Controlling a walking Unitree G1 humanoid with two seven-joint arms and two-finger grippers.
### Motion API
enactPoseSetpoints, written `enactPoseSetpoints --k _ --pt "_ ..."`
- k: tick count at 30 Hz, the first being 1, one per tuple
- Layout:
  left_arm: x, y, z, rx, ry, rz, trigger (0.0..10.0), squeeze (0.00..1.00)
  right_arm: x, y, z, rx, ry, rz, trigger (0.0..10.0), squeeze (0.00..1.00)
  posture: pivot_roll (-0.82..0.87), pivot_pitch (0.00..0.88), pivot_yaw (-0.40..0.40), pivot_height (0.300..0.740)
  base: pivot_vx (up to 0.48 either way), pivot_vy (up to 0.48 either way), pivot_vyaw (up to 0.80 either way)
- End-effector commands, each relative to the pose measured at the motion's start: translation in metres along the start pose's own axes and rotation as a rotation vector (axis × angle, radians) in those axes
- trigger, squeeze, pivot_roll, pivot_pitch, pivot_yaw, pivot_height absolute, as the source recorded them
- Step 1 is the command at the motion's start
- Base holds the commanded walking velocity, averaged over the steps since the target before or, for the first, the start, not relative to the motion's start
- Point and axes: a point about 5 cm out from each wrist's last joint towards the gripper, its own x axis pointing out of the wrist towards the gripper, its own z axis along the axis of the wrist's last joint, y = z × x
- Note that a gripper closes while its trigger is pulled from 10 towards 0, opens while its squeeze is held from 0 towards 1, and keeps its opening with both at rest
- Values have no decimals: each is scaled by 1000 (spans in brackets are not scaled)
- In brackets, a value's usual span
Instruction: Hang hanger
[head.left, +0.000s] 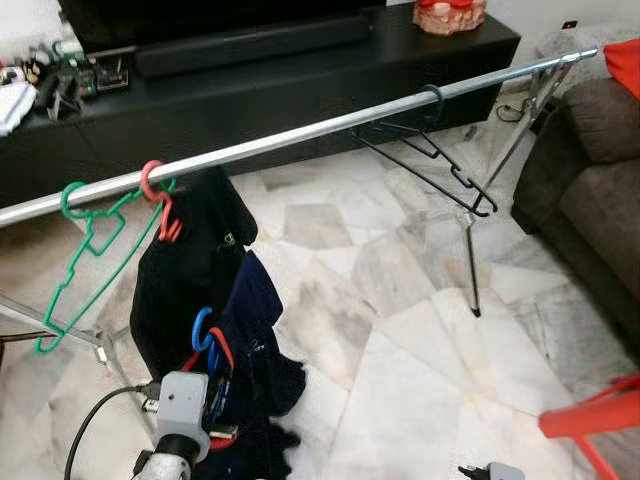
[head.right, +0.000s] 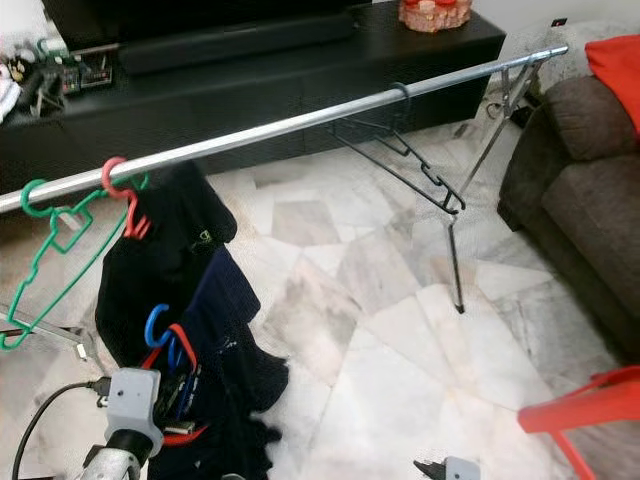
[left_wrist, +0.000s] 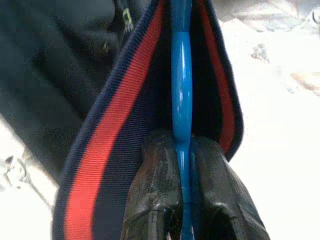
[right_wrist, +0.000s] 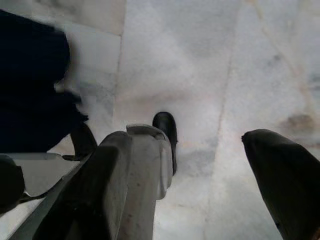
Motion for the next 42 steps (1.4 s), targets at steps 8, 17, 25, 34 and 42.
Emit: enactPoseSetpoints --k 8,17,25,34,42 --pt "-3 5 0 14 1 17 10000 0 -2 0 -9 10 33 -5 10000 0 -11 209 35 740 -286 0 0" --pt "-3 6 0 14 3 15 10000 0 -2 0 -10 12 33 -4 10000 0 -10 211 38 740 -286 0 0" --pt "-2 6 1 15 2 10 10000 0 -1 0 -9 12 31 -4 10000 0 -9 211 38 740 -284 0 0" --pt "7 0 5 -70 64 -127 10000 0 -1 1 -9 10 32 -2 10000 0 -2 210 36 740 -59 0 0" --pt "13 -9 10 -39 108 -256 10000 0 -1 1 -9 14 30 -2 10000 0 -6 210 43 740 0 0 0"
